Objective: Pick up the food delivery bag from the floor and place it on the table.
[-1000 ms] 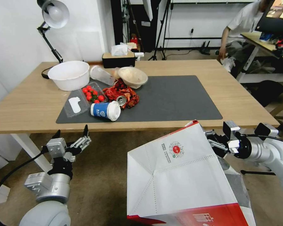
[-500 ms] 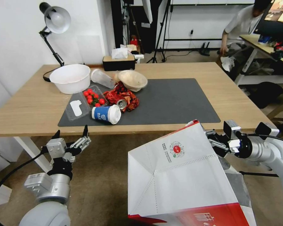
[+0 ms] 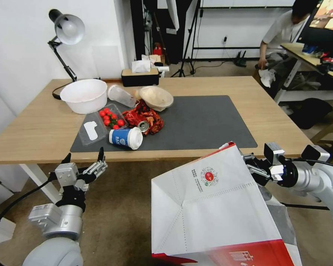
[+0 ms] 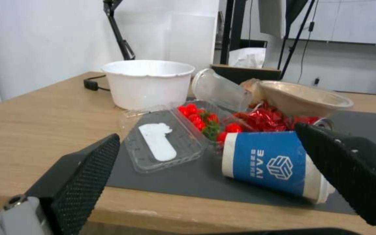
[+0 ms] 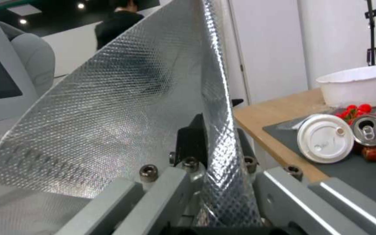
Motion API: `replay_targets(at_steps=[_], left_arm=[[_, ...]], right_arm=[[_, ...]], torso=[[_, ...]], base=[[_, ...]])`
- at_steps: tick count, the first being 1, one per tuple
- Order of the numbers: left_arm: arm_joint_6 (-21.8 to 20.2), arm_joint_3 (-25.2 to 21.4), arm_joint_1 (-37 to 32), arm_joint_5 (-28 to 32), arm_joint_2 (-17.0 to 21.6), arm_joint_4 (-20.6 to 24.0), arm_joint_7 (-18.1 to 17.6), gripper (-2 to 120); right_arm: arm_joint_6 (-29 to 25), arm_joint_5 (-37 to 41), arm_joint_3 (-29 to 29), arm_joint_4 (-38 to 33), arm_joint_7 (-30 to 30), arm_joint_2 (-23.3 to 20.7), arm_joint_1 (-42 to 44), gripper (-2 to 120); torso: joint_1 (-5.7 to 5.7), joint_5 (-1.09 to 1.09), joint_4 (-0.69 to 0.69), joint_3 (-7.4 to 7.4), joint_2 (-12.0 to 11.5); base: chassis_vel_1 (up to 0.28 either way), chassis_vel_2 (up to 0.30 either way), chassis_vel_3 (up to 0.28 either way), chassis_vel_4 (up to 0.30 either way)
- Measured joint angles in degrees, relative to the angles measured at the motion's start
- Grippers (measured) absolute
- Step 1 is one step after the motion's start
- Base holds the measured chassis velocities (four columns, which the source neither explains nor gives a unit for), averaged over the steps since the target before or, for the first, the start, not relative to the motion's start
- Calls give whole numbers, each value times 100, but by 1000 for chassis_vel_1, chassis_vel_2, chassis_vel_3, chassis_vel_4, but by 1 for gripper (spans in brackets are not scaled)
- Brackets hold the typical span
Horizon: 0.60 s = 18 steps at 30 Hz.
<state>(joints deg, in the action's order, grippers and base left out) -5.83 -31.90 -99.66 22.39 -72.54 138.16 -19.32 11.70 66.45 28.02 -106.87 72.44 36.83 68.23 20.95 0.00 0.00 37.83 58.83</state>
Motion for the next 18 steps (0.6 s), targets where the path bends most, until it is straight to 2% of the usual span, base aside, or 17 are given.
replay_targets(at_steps=[12,18], left_arm=[[22,-20,30,27,15,-35,-15,100],[169,-26,14,36,14,-73,1,100]], right_arm=[[1,6,8,-8,-25,10,-37,0],[2,14,-1,-7,-60,39,-39,0]], torso=[[165,0,0,206,369],[205,0,0,260,465]], base=[[0,0,0,0],[0,0,0,0]])
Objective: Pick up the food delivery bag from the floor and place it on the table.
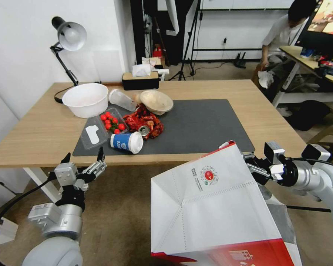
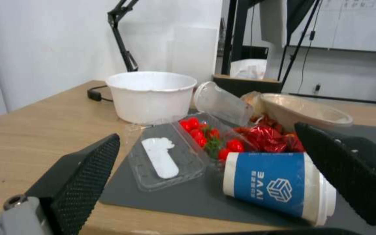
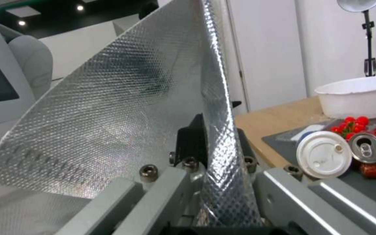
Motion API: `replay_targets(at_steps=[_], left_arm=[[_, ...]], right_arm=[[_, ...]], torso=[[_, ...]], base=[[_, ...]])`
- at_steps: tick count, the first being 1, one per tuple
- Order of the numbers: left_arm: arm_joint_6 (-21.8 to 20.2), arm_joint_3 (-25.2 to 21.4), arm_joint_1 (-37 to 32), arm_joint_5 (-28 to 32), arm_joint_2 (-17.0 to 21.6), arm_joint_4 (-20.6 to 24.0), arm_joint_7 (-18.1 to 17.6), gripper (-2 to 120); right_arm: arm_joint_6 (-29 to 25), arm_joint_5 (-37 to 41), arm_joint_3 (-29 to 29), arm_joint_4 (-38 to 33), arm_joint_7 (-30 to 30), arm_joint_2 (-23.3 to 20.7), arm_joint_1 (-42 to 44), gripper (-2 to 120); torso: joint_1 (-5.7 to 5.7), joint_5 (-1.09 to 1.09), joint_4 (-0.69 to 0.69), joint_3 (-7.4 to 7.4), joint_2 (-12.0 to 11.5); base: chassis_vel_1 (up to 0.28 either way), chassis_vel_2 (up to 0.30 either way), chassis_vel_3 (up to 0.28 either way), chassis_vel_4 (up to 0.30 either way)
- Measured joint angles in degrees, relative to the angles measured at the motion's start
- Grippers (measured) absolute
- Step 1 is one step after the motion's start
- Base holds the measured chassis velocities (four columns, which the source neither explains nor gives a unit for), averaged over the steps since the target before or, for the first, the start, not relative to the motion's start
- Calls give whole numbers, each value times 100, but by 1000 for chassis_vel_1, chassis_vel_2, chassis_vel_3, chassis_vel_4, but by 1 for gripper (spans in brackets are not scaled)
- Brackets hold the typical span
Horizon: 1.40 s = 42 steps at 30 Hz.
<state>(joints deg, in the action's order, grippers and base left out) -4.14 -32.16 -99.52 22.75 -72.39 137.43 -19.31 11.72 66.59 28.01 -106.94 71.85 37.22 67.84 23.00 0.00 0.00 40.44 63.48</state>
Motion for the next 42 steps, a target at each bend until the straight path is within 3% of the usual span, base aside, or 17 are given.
replay_targets(at_steps=[8,18,20,21,24,26,29,31,36,42], left_arm=[[98,0,-3,-1,5,-19,11,100],[190,42,-31,-65,-20,-63,-1,100],[205,43,-34,-71,-21,-60,-10,100],[205,43,-34,-71,-21,-60,-10,100],[232,-5,-29,-68,20,-39,-50,100],[235,-19,-30,-63,33,-32,-51,100],[254,-79,-37,-38,65,-13,-55,100],[256,-79,-38,-37,62,-13,-55,100],[301,-19,-40,-62,35,-55,-57,100],[312,-41,-19,-60,56,-96,-57,100]], right_arm=[[-25,267,65,-99,-340,-30,-54,0],[-409,1252,334,-231,-1519,-256,-180,0],[-524,1612,424,-352,-2104,-352,-259,0],[-524,1612,424,-352,-2104,-352,-259,0],[-748,1985,476,-455,-3110,-521,-599,0],[-809,2019,475,-470,-3370,-549,-682,0],[-948,2040,365,-490,-4650,-660,-1080,0],[-972,2042,334,-493,-4863,-670,-1149,0],[-1041,2043,101,-522,-6361,-660,-1580,0],[-897,2046,-22,-505,-7328,-609,-1811,0]], torso=[[4,0,0,5,7],[-9,0,0,-10,-21],[-13,1,1,-14,-28],[-13,1,1,-14,-28],[-16,-1,0,-19,-36],[-17,0,0,-20,-38],[-19,1,0,-23,-44],[-20,0,-1,-24,-45],[-23,-1,0,-28,-51],[-24,0,0,-30,-56]], base=[[0,0,0,0],[0,0,0,0],[0,0,0,0],[0,0,0,0],[0,0,0,0],[0,0,0,0],[0,0,0,0],[0,0,0,0],[0,0,0,0],[0,0,0,0]])
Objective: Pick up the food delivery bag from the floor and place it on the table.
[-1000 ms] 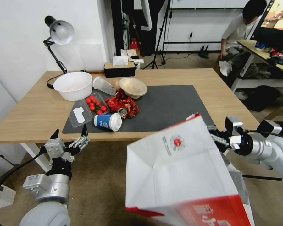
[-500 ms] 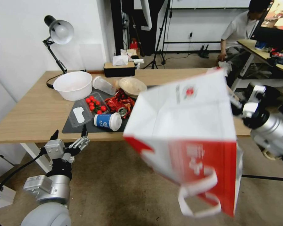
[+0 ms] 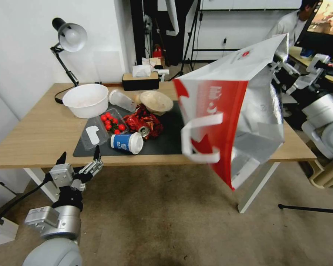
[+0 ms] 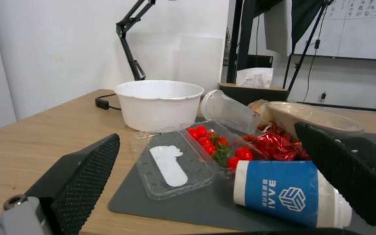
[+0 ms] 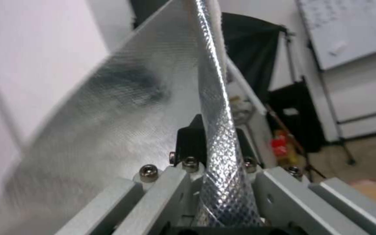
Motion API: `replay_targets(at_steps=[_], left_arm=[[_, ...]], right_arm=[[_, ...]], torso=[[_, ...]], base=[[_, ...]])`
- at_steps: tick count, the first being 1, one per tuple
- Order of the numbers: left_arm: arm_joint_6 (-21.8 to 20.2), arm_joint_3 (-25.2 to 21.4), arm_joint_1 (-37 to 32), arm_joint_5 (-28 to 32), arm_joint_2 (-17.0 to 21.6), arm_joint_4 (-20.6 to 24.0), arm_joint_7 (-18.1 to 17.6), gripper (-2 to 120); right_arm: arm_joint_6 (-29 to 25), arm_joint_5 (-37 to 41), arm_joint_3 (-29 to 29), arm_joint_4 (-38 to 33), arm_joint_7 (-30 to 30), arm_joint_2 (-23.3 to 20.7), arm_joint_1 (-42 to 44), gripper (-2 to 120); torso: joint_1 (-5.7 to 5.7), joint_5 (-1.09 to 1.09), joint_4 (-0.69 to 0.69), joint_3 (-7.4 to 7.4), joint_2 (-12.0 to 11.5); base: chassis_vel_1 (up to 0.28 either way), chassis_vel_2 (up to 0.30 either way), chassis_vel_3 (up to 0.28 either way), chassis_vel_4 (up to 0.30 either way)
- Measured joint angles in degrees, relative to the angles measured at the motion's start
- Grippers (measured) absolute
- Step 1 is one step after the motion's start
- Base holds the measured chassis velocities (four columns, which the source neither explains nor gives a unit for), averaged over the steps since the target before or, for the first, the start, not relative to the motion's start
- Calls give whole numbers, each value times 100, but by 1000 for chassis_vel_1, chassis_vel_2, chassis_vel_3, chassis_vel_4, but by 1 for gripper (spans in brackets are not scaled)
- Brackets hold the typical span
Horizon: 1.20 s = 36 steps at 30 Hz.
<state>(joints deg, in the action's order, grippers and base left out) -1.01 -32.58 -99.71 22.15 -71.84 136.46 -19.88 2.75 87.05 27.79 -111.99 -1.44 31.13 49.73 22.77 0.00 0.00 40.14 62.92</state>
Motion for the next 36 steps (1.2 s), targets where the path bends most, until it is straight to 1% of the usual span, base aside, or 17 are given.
replay_targets(at_steps=[4,5,7,8,12,15,27,33,36], left_arm=[[10,-12,19,4,12,-53,-8,100],[10,-12,19,4,12,-53,-8,100],[11,16,38,2,6,-74,-10,100],[11,20,40,2,4,-80,-10,100],[20,21,38,0,3,-92,-11,100],[32,19,37,-2,5,-101,-11,100],[66,-4,41,6,2,-130,-22,100],[78,-25,33,6,-7,-133,-25,100],[81,-27,30,2,-19,-133,-26,100]], right_arm=[[286,49,-53,83,-562,68,-97,0],[286,49,-53,83,-562,68,-97,0],[499,-27,-119,167,-969,102,-220,0],[548,-23,-134,190,-1077,105,-259,0],[650,-12,-153,242,-1212,105,-320,0],[773,34,-194,299,-1517,107,-421,0],[840,-2,-377,507,-1914,155,-646,0],[843,-52,-424,536,-1944,179,-688,0],[862,-73,-470,563,-2067,180,-752,0]], torso=[[-3,1,1,-2,-3],[-3,1,1,-2,-3],[-3,0,0,-3,-5],[-3,1,0,-4,-6],[-4,0,0,-5,-7],[-5,0,0,-5,-9],[-6,0,0,-7,-11],[-6,0,0,-8,-13],[-7,0,0,-8,-13]], base=[[0,0,0,0],[0,0,0,0],[0,0,0,0],[0,0,0,0],[0,0,0,0],[0,0,0,0],[0,0,0,0],[0,0,0,0],[0,0,0,0]])
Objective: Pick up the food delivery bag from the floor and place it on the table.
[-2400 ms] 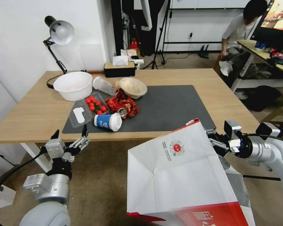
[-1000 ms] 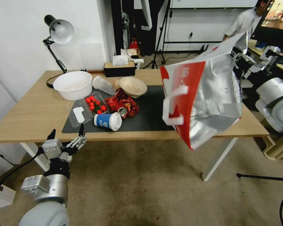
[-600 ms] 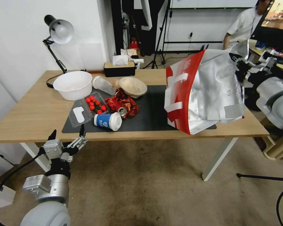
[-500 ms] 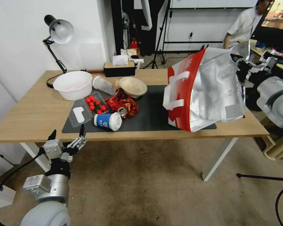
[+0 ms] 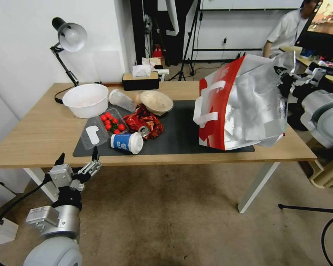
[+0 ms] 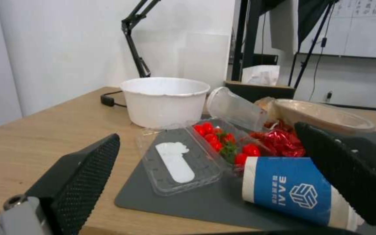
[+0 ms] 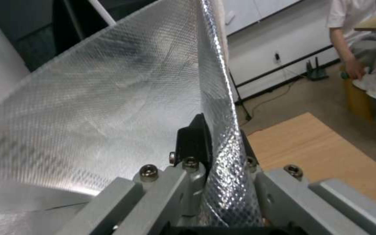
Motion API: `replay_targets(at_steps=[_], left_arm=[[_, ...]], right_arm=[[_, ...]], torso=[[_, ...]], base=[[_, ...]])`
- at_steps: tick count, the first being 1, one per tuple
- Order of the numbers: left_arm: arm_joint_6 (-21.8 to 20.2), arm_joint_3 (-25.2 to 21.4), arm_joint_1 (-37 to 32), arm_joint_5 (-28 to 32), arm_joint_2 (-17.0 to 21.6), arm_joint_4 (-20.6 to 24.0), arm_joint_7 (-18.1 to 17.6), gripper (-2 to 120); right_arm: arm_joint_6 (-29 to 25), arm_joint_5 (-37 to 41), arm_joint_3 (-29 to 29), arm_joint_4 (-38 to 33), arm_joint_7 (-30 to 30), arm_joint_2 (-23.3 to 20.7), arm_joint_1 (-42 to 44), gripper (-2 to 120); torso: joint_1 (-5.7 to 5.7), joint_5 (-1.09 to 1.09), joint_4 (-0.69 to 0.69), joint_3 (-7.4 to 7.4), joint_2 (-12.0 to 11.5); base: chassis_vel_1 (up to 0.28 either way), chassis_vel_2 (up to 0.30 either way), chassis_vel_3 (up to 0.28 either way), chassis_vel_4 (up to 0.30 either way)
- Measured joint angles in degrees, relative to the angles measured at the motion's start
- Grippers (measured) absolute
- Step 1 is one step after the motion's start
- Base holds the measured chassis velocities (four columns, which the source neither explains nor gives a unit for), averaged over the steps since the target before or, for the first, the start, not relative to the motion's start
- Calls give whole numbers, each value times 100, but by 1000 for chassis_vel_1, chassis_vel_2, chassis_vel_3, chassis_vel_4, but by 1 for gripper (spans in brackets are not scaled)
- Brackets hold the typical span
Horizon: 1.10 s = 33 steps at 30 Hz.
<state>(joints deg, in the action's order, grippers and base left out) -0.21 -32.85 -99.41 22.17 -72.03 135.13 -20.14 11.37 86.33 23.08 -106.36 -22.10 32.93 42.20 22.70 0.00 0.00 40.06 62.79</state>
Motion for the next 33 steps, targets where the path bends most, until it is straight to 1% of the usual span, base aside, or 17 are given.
replay_targets(at_steps=[3,4,5,9,10,13,14,17,18,21,22,24,25,28,30,31,33], left_arm=[[1,-1,-3,-5,-9,0,-1,100],[1,-1,-10,-10,-12,0,-1,100],[1,-1,-10,-10,-12,0,-1,100],[1,-3,-58,-15,-12,49,44,100],[1,-3,-58,-15,-12,49,44,100],[5,15,-84,-50,-33,94,58,100],[5,15,-84,-50,-33,94,58,100],[11,25,-103,-69,-41,128,56,100],[11,25,-103,-69,-41,128,56,100],[11,-23,-117,-57,-15,164,51,100],[11,-23,-117,-57,-15,164,51,100],[13,-51,-126,-44,-9,184,47,100],[13,-51,-126,-44,-9,184,47,100],[15,-54,-156,-34,-15,222,39,100],[15,-54,-156,-34,-15,222,39,100],[14,-58,-165,-32,-16,238,38,100],[14,-66,-170,-30,-16,247,38,100]], right_arm=[[23,-16,-15,12,-54,1,-25,0],[24,-28,-16,16,-55,3,-26,4],[24,-28,-16,16,-55,3,-26,4],[-18,-228,-51,32,0,15,-39,22],[-18,-228,-51,32,0,15,-39,22],[-69,-385,-27,15,245,-6,33,37],[-69,-385,-27,15,245,-6,33,37],[-84,-406,23,-31,348,-43,82,50],[-84,-406,23,-31,348,-43,82,50],[-71,-425,103,-120,411,-87,227,66],[-71,-425,103,-120,411,-87,227,66],[-68,-442,150,-194,449,-91,353,76],[-68,-442,150,-194,449,-91,353,76],[-52,-459,196,-287,459,-74,492,91],[-52,-459,196,-287,459,-74,492,91],[-44,-491,211,-329,485,-69,563,98],[-40,-628,251,-384,585,-73,666,100]], torso=[[0,0,0,0,-1],[0,0,0,0,-1],[0,0,0,0,-1],[0,0,0,-1,-1],[0,0,0,-1,-1],[0,1,0,-1,-2],[0,1,0,-1,-2],[-1,0,0,-1,-2],[-1,0,0,-1,-2],[-1,0,1,-1,-2],[-1,0,1,-1,-2],[-1,0,1,-2,-2],[-1,0,1,-2,-2],[0,0,0,-2,-2],[0,0,0,-2,-2],[-1,0,0,-1,-2],[-1,0,0,-1,-2]], base=[[0,0,0,0],[0,0,0,0],[0,0,0,0],[0,0,0,0],[0,0,0,0],[0,0,0,0],[0,0,0,0],[0,0,0,0],[0,0,0,0],[0,0,0,0],[0,0,0,0],[0,0,0,0],[0,0,0,0],[0,0,0,0],[0,0,0,0],[0,0,0,0],[0,0,0,0]])
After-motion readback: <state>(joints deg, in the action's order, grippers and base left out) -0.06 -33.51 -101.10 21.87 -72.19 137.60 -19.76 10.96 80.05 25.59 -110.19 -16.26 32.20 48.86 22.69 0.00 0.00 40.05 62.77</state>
